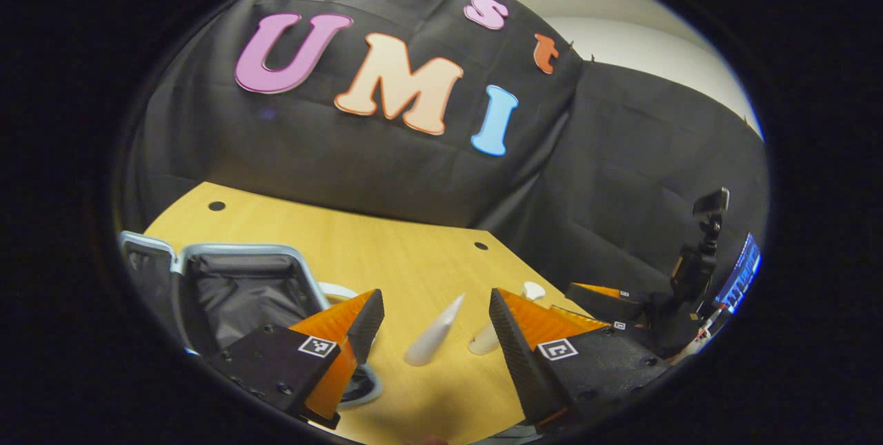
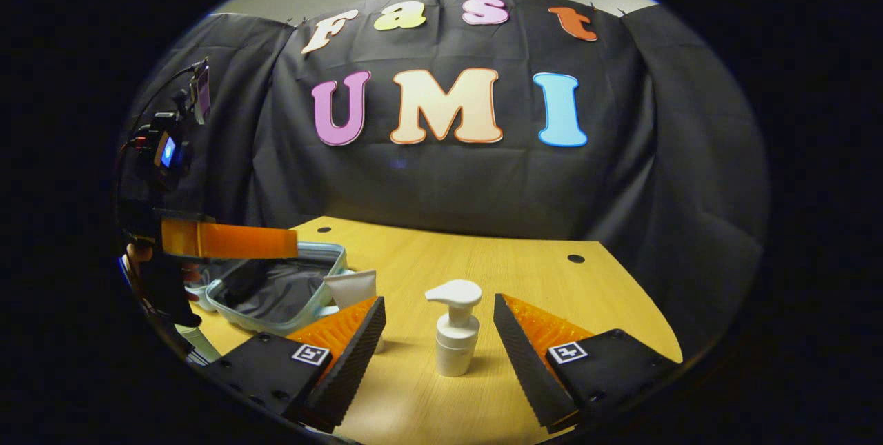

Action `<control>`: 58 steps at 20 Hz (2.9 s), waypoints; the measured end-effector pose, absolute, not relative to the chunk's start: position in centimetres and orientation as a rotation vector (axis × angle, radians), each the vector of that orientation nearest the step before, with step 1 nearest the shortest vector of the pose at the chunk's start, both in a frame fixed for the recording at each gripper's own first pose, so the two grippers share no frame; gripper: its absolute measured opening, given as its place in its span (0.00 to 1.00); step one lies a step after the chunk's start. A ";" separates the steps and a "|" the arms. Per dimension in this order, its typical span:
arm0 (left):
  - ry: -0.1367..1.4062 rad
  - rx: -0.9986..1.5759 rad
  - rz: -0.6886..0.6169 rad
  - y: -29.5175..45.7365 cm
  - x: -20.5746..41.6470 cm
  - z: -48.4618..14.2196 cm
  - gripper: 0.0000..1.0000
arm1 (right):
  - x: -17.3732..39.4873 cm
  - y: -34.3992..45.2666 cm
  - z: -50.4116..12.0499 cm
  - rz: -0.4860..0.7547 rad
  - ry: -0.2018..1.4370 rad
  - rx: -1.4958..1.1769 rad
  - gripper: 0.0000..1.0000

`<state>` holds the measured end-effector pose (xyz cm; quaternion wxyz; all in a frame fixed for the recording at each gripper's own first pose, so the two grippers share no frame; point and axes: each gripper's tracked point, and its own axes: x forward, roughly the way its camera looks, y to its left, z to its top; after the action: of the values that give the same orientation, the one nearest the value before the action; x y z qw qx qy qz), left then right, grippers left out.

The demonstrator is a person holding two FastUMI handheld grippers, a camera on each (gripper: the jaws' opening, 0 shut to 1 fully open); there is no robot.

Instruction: First open the suitcase, pack the skin care products into it, and then close the suitcase.

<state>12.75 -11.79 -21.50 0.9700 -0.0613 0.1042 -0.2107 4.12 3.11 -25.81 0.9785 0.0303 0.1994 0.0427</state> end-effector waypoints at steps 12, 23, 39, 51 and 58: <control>0.350 -0.136 -0.267 -14.0 19.7 -33.4 0.86 | 4.9 1.5 -34.7 0.086 0.503 0.066 0.99; 0.402 -0.211 -0.217 -13.5 19.6 -33.3 0.24 | 6.8 2.1 -37.8 0.113 0.551 0.093 0.99; 0.632 -0.286 -0.089 4.8 11.5 -24.7 0.27 | 9.0 5.5 -33.9 0.108 0.623 0.115 0.60; 0.931 -0.338 -0.125 9.1 11.0 -32.9 0.33 | 8.6 25.7 -28.0 0.404 0.743 0.179 0.59; 0.743 -0.412 -0.107 11.1 13.3 -27.3 0.80 | 9.1 30.5 -31.5 0.414 0.838 0.162 0.59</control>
<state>13.26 11.11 -27.33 0.9098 -0.1999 0.3602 -0.0517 9.11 30.47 -31.54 0.8895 0.0781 0.4036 0.1995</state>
